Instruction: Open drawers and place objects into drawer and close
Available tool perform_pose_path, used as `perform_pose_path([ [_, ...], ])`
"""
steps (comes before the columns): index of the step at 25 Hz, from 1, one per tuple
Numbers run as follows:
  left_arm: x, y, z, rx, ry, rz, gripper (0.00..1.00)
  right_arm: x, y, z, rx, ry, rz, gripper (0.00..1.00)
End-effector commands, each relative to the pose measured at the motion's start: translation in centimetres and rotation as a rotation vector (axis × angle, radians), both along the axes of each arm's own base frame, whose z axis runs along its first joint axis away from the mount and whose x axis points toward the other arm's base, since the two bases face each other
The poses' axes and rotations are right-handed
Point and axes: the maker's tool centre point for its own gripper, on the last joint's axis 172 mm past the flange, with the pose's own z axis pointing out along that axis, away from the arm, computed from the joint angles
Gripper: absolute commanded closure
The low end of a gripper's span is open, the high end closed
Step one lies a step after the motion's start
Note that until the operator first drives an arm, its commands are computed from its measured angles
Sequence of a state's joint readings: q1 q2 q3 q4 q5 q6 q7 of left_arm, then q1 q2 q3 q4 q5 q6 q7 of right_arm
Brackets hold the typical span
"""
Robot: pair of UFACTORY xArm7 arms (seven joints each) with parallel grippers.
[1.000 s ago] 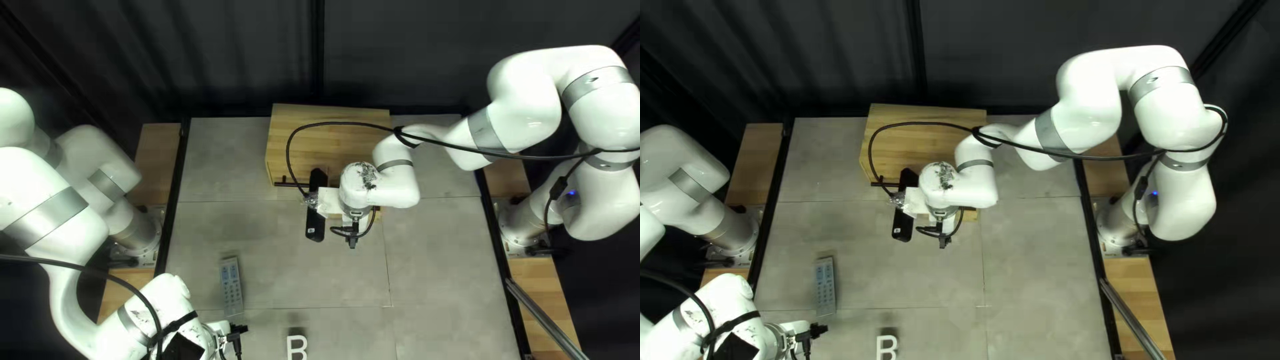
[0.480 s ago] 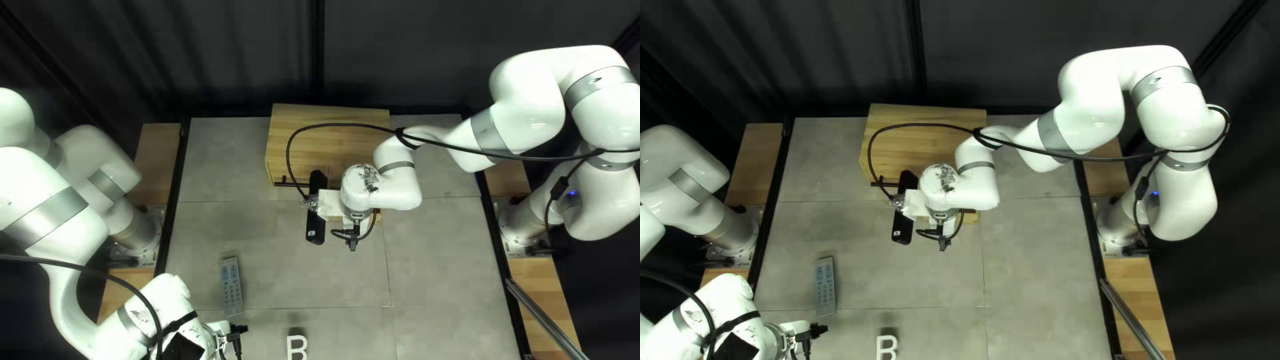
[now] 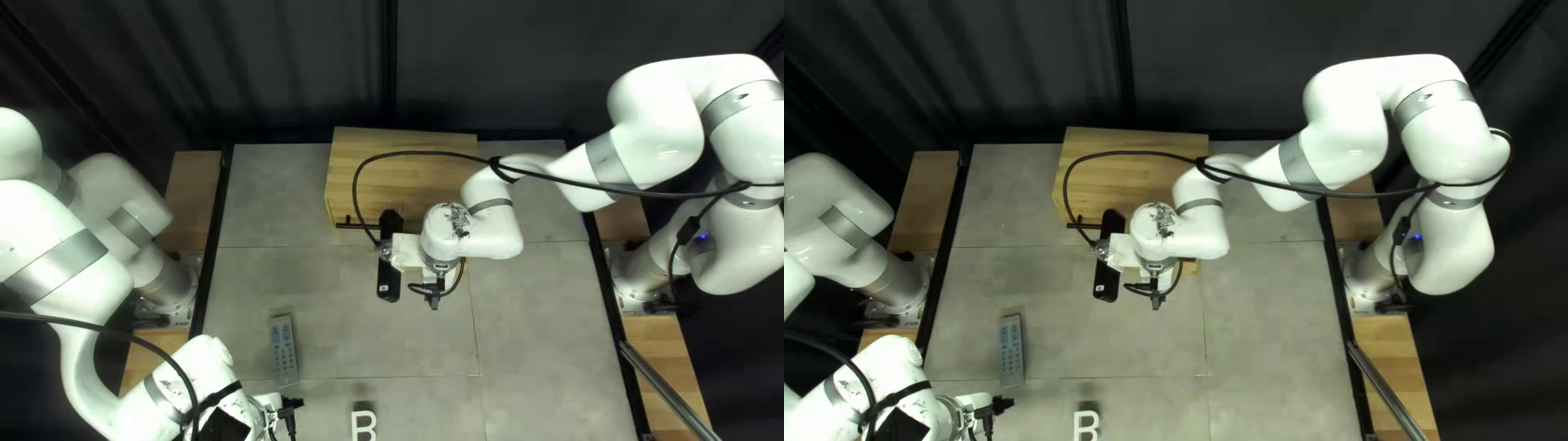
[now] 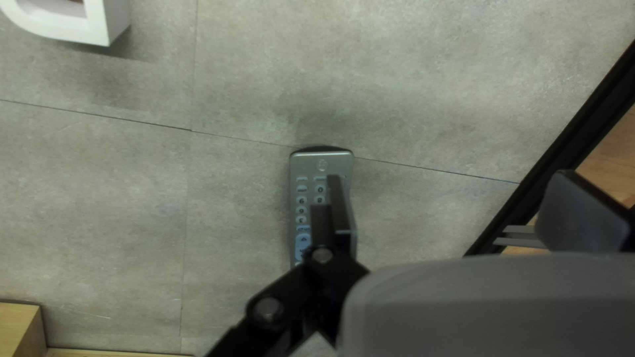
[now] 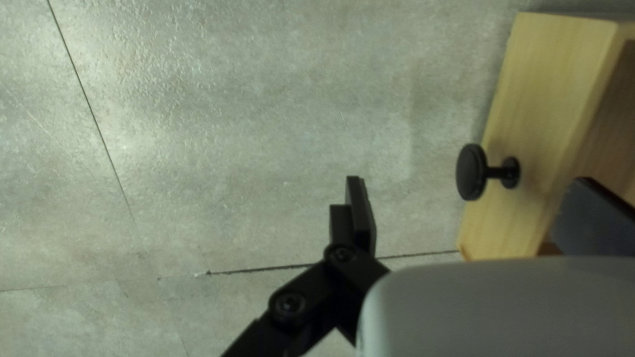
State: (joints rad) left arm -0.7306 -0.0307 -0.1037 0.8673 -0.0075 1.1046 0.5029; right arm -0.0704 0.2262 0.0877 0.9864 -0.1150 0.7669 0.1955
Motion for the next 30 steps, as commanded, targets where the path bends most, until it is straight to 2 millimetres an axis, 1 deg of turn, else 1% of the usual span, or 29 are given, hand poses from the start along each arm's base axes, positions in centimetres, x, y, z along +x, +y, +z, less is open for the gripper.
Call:
perform_pose_path([
  [1,0.0,0.0,0.0,0.000,0.000,0.000,0.00,-0.3,-1.4,-0.8,-0.005,0.003,-0.012,0.00],
  [5,0.0,0.0,0.0,0.000,0.000,0.000,0.00,-0.1,-1.7,-1.0,-0.005,0.004,-0.015,0.00],
  [10,0.0,0.0,0.0,0.000,0.000,0.000,0.00,0.6,-0.8,-1.8,0.006,0.004,-0.008,0.00],
  [17,0.0,0.0,0.0,0.000,0.000,0.000,0.00,0.9,0.1,-1.9,0.014,0.001,0.001,0.00],
  [30,0.0,0.0,0.0,0.000,0.000,0.000,0.00,1.5,2.3,-1.3,0.016,-0.007,0.022,0.00],
])
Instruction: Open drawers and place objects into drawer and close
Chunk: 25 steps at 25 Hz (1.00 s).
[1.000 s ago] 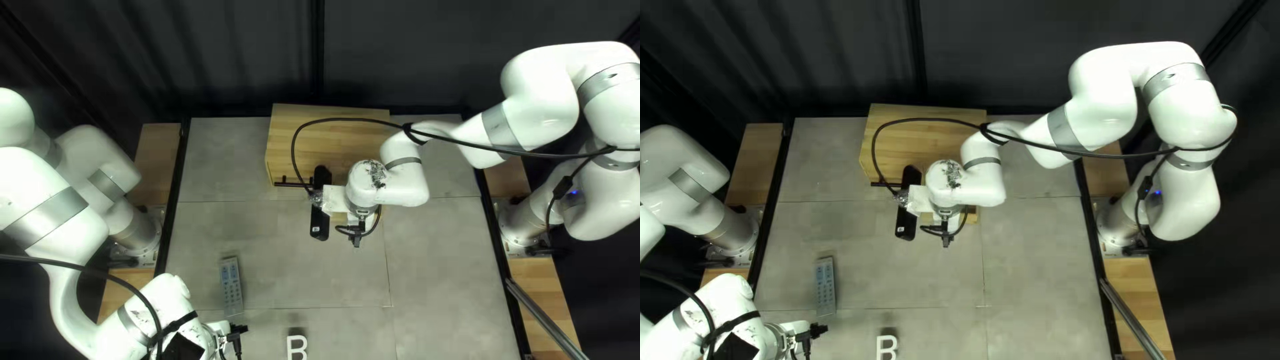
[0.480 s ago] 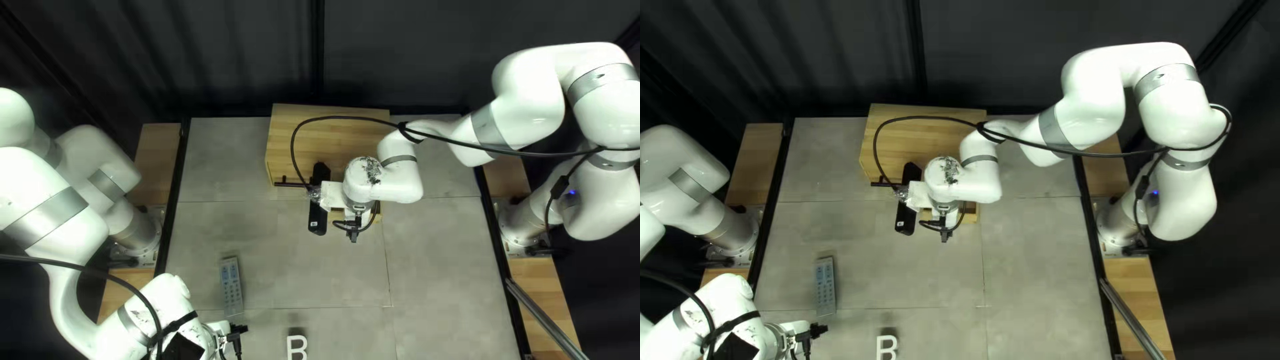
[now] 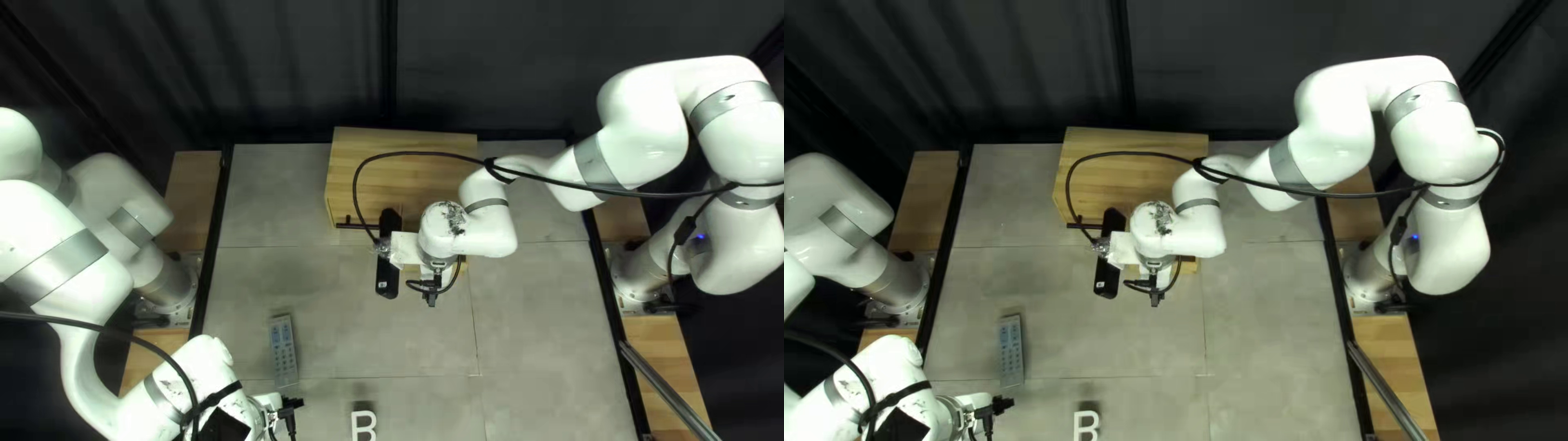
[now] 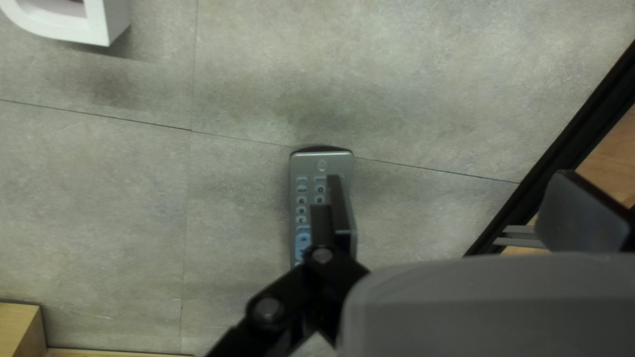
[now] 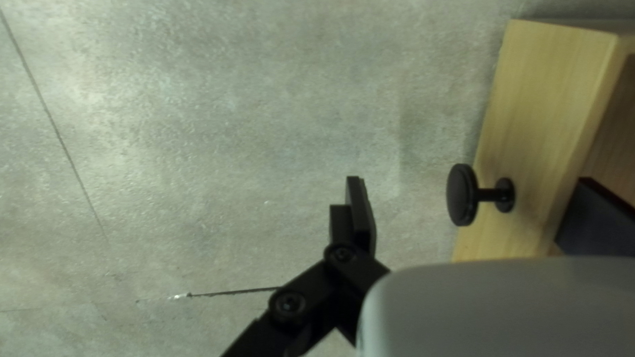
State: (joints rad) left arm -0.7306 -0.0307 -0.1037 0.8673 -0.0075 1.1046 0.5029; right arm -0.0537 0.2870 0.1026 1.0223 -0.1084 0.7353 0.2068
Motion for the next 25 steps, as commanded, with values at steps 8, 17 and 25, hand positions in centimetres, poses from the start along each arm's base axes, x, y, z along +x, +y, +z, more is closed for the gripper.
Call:
perform_pose_path([
  [8,0.0,0.0,0.0,0.000,0.000,0.000,0.00,0.2,1.1,0.4,0.000,-0.002,0.016,0.00],
  [17,0.0,0.0,0.0,0.000,0.000,0.000,0.00,0.6,2.0,0.8,-0.001,-0.005,0.031,0.00],
  [25,0.0,0.0,0.0,0.000,0.000,0.000,0.00,0.5,2.8,3.2,-0.017,-0.013,0.043,0.00],
])
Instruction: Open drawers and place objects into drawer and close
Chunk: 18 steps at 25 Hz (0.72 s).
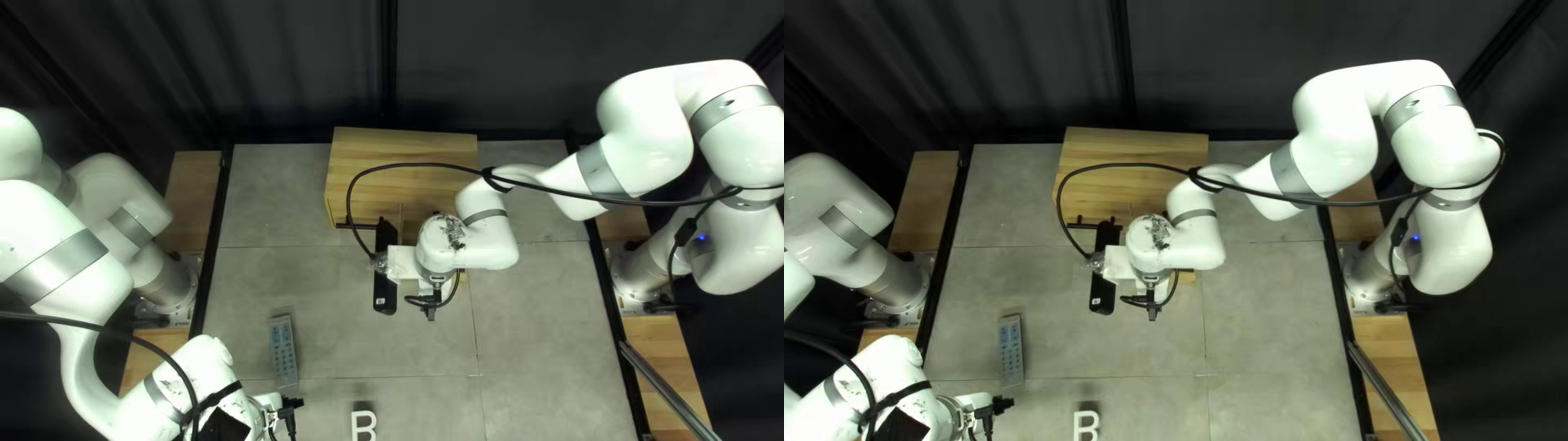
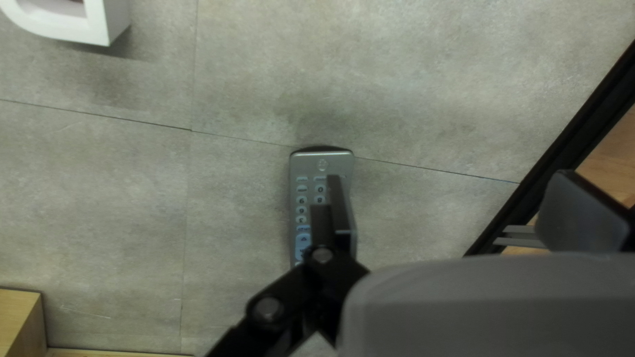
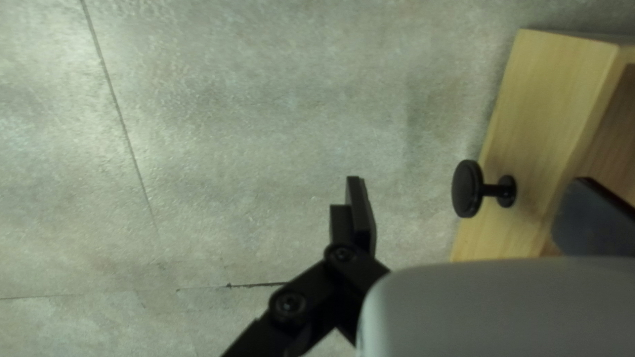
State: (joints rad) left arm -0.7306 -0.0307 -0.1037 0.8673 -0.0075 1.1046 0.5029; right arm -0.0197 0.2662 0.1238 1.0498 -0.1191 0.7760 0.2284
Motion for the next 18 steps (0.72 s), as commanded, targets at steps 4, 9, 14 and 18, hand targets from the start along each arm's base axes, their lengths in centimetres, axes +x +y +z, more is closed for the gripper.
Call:
perform_pose_path([
  [4,0.0,0.0,0.0,0.000,0.000,0.000,0.00,-0.5,0.0,4.1,-0.041,0.003,0.013,0.00],
  [9,0.0,0.0,0.0,0.000,0.000,0.000,0.00,-0.8,2.7,6.6,-0.129,-0.015,0.133,0.00],
  [14,0.0,0.0,0.0,0.000,0.000,0.000,0.00,-2.2,6.1,7.5,-0.233,-0.045,0.280,0.00],
  [18,0.0,0.0,0.0,0.000,0.000,0.000,0.00,-3.6,7.3,9.0,-0.276,-0.062,0.288,0.00],
])
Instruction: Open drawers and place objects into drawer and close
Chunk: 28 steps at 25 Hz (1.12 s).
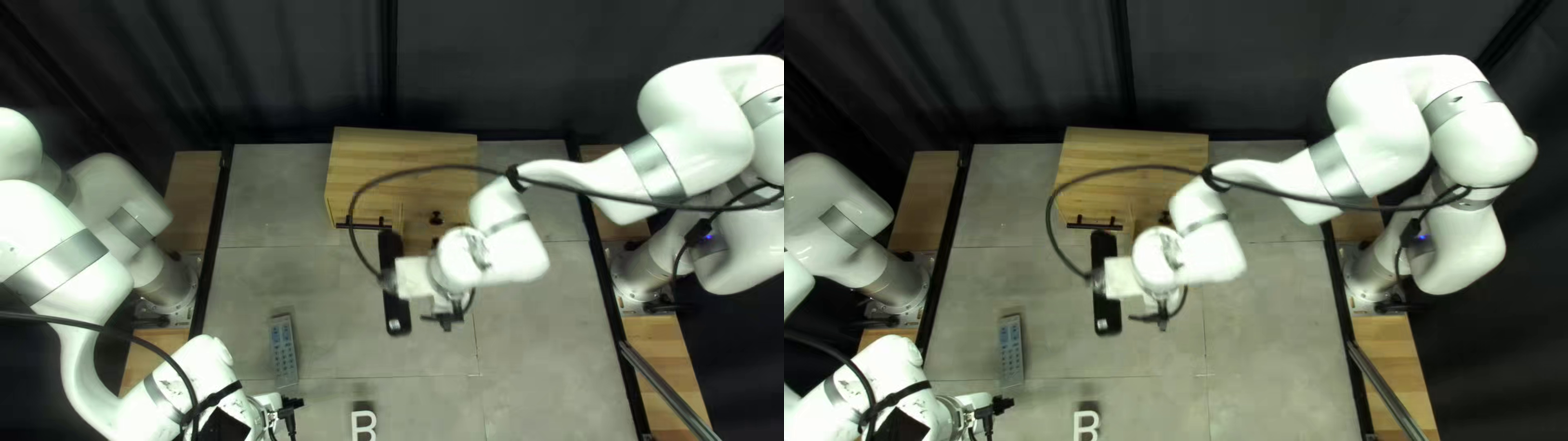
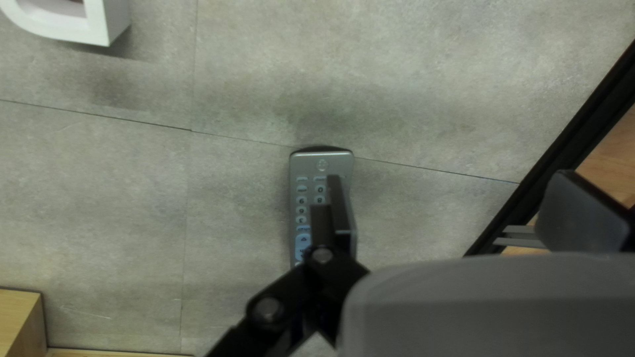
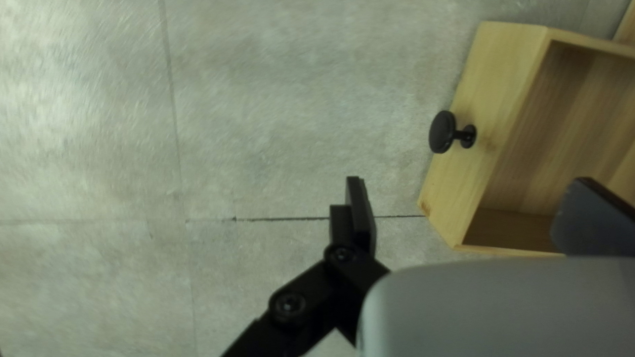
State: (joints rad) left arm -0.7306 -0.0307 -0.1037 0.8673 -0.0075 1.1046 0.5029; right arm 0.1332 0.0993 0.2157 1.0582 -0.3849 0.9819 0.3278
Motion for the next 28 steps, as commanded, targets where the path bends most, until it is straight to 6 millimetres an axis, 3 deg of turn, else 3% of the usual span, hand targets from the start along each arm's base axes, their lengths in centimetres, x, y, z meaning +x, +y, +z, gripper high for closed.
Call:
perform_pose_path([
  [1,0.0,0.0,0.0,0.000,0.000,0.000,0.00,-1.3,0.9,1.2,-0.034,-0.014,-0.008,0.00],
  [3,0.0,0.0,0.0,0.000,0.000,0.000,0.00,-2.1,0.0,1.4,-0.022,-0.001,-0.076,0.00],
  [10,0.0,0.0,0.0,0.000,0.000,0.000,0.00,-2.1,0.0,1.4,-0.022,-0.001,-0.076,0.00],
  [15,0.0,0.0,0.0,0.000,0.000,0.000,0.00,-3.1,3.5,2.3,-0.045,-0.019,0.017,0.00],
  [19,0.0,0.0,0.0,0.000,0.000,0.000,0.00,-4.2,4.7,1.7,-0.052,-0.034,0.056,0.00],
  [24,0.0,0.0,0.0,0.000,0.000,0.000,0.00,-6.4,6.5,1.1,-0.038,-0.039,0.071,0.00],
  [28,0.0,0.0,0.0,0.000,0.000,0.000,0.00,-9.0,9.7,0.2,-0.009,0.000,0.065,0.00],
])
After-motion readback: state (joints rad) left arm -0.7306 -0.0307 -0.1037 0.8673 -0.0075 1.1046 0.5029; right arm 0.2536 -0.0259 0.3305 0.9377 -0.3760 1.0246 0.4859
